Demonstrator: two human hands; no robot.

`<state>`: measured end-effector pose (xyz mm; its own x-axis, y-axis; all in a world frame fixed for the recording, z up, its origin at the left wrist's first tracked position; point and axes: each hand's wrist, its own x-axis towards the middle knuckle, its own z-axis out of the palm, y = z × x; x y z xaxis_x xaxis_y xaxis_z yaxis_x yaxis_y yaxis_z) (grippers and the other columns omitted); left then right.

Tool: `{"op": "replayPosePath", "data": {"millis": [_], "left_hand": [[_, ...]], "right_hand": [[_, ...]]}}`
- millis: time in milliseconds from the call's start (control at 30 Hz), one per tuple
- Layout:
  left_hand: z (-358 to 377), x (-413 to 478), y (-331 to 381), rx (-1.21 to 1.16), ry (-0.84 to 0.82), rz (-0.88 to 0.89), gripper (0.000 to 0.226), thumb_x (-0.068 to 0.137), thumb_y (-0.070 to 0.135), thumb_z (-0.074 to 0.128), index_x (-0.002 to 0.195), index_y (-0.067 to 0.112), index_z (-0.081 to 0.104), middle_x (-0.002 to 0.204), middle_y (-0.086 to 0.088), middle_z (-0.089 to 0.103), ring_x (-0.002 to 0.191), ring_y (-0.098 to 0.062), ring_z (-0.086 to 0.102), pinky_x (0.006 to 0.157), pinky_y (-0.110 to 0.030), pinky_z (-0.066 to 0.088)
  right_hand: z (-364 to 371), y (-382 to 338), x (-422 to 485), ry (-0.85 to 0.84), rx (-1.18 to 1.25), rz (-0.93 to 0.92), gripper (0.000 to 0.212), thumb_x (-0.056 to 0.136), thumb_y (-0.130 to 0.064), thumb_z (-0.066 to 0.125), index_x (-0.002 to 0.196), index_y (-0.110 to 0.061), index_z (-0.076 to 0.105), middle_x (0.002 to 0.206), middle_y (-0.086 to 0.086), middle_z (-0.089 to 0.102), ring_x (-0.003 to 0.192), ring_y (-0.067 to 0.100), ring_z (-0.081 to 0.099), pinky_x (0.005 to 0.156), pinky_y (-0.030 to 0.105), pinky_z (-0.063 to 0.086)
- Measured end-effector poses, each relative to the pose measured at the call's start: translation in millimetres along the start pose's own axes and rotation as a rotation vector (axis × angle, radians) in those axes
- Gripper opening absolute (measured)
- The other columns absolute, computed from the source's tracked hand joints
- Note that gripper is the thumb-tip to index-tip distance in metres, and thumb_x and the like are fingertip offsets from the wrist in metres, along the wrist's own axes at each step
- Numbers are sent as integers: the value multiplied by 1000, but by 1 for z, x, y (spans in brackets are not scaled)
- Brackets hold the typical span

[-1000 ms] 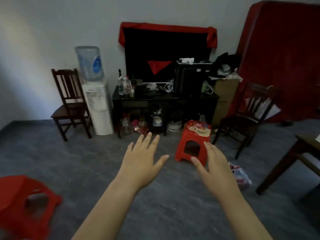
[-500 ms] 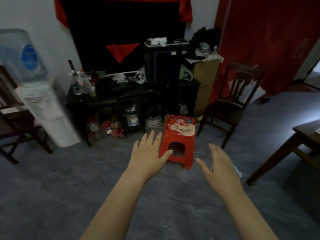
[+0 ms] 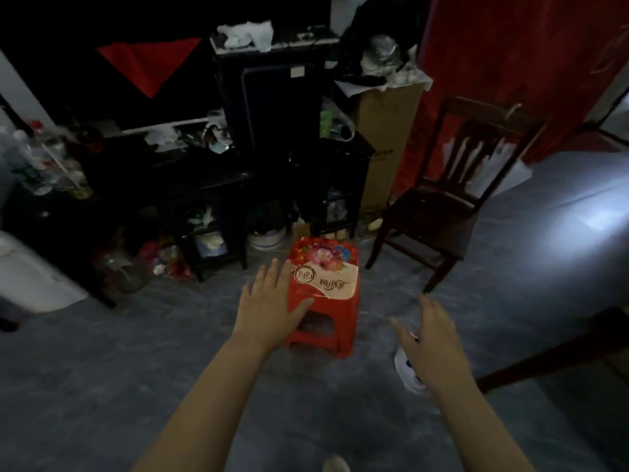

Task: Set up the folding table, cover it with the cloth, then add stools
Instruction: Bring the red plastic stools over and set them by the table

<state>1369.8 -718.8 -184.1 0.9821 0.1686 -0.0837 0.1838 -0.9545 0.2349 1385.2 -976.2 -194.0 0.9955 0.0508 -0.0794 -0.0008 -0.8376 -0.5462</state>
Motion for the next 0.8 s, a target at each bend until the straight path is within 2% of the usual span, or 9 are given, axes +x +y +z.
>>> {"op": "replayPosePath", "data": {"millis": [100,267,400,433,567,733,800], "left_hand": [[14,53,-18,14,-26,-61,82,90,64,30,150,20,-3,159,-4,-1,146,-22,0,117,-44,9],[51,152,-49,-32,-51,-140,83,89,66,26,150,20,-6,159,-5,-3,146,-23,-3,117,-45,8],[105,240,-67,-19,-94,-131,92,77,72,3,150,16,-4,158,-8,-7,145,-26,-9,116,-48,7],[122,262,-72,-13,-114,-125,91,78,71,4,150,16,-5,158,-9,-10,144,-27,-13,116,-49,5],[193,331,-92,-10,-273,-138,89,88,66,32,149,18,-11,157,-10,-16,143,-32,-16,114,-50,-1],[292,392,-112,-111,-423,-264,101,82,67,46,148,18,-13,158,-11,-12,144,-30,-10,116,-49,6],[327,410,-117,-156,-467,-326,105,80,65,52,148,18,-14,157,-11,-14,144,-30,-10,116,-50,7]], "right_hand": [[20,-10,74,-66,-37,-22,75,89,-48,53,145,-6,29,151,15,31,139,27,28,113,42,27],[72,-24,190,-160,-79,3,82,90,-47,52,149,-5,14,157,13,13,144,27,12,116,43,19],[133,-20,275,-197,-96,48,82,91,-45,51,150,-8,9,158,12,6,145,28,6,117,42,14],[150,-17,295,-204,-87,76,82,91,-45,51,150,-9,8,158,12,6,145,28,5,117,42,13],[225,8,362,-337,-116,210,87,89,-50,52,150,-9,6,159,14,4,145,30,4,115,43,12],[310,50,423,-395,-90,358,87,88,-57,46,150,-13,4,158,12,8,145,31,8,115,49,18],[340,74,441,-414,-78,429,93,85,-58,52,150,-14,3,158,12,9,144,31,10,114,51,21]]}}
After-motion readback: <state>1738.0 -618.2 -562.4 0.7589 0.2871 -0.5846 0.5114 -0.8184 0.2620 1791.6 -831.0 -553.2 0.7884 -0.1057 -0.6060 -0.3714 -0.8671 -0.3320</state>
